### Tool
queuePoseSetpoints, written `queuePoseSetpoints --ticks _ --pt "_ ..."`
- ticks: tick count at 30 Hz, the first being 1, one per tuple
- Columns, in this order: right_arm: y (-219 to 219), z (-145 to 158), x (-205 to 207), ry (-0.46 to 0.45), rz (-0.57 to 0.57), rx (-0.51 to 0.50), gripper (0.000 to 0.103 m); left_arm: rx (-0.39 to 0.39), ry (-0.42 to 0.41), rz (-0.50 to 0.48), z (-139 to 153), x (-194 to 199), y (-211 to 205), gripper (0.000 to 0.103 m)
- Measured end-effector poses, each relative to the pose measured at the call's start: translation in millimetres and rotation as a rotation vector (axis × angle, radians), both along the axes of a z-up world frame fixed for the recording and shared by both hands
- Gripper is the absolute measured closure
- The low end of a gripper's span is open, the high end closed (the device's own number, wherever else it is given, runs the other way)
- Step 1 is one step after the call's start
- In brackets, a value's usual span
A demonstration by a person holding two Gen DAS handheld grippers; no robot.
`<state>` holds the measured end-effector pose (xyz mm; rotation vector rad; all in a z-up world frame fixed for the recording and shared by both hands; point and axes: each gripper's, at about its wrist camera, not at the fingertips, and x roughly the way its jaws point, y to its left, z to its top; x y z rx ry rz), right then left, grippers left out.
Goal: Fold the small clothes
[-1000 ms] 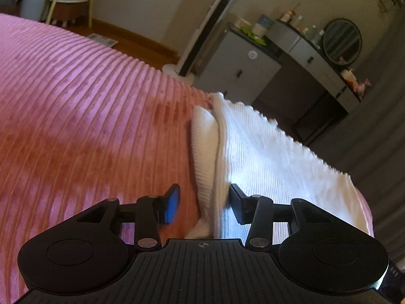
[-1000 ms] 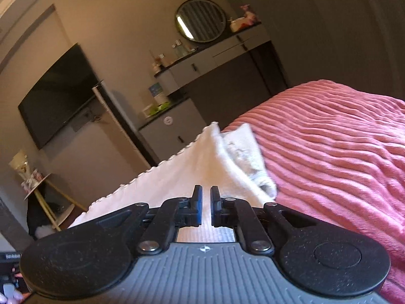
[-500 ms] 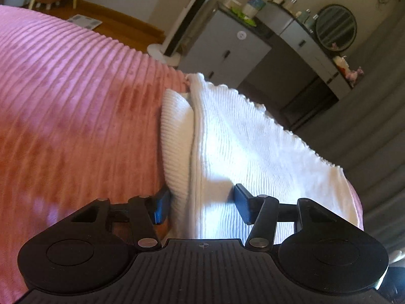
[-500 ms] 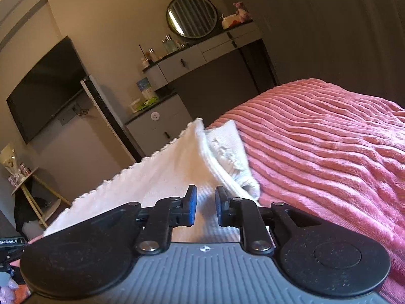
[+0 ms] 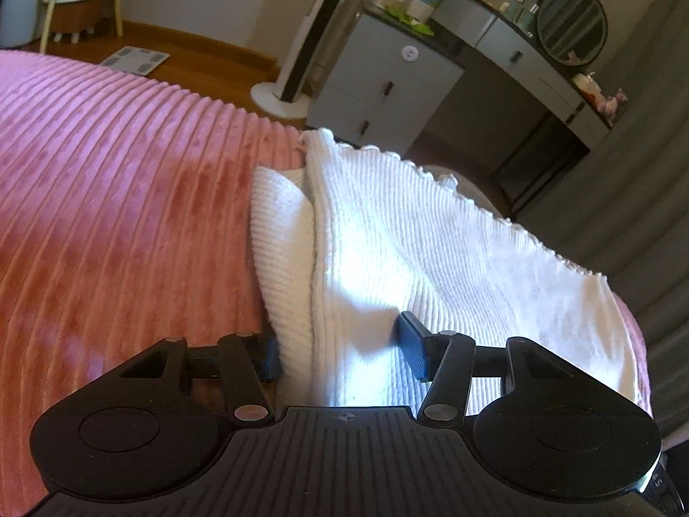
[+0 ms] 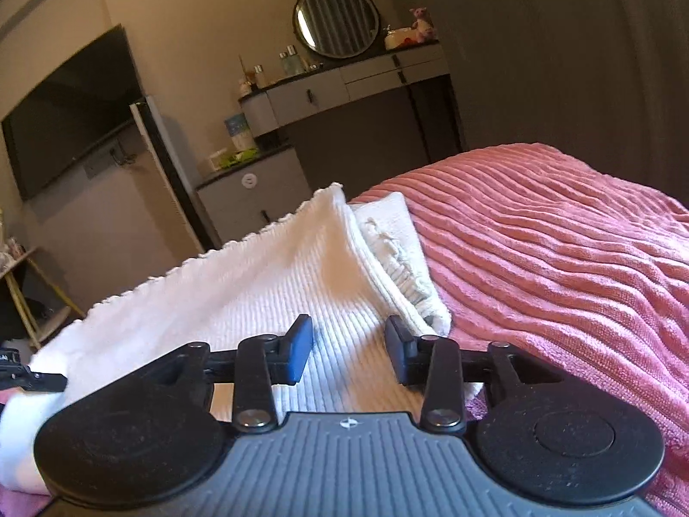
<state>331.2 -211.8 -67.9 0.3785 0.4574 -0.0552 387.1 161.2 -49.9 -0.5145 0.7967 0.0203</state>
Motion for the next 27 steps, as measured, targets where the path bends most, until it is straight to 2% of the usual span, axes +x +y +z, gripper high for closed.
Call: queuePoseSetpoints --ticks 2,5,7,9,11,13,16,18,23,27 --pt "2 -2 1 0.000 -0.012 -0.019 0.068 0.017 0.009 0.006 1 4 -2 0.044" --pt "2 0 -1 -0.009 -0.038 -0.019 0.071 0.025 0.014 0.016 2 6 -1 0.049" --pt "-1 3 -4 -0.020 -0.052 0.004 0.071 0.021 0.011 0.007 4 4 1 0.059" --pt "-4 6 -6 -0.024 -0.056 0.031 0.071 0.010 0.007 0.000 6 0 5 0.061" --pt "-6 12 -10 -0.038 -0.045 0.058 0.069 -0.009 0.011 -0.001 6 -6 8 0.060" --pt "-5 15 -11 -0.055 -0.014 0.079 0.066 -0.019 0.018 -0.019 4 -14 9 0.048" --pt "1 11 -8 -0.050 0.046 0.097 0.064 -0.002 0.007 -0.077 0 -24 3 0.043" --pt "9 7 -6 -0.033 0.057 0.067 0.063 0.032 -0.004 -0.091 -1 -25 -2 0.043" --pt "25 6 -6 -0.018 0.045 -0.066 0.062 0.042 0.010 -0.064 0 -4 -6 0.044" --pt "27 11 -11 -0.037 0.031 -0.105 0.062 0.066 0.013 -0.058 1 7 -9 0.050"
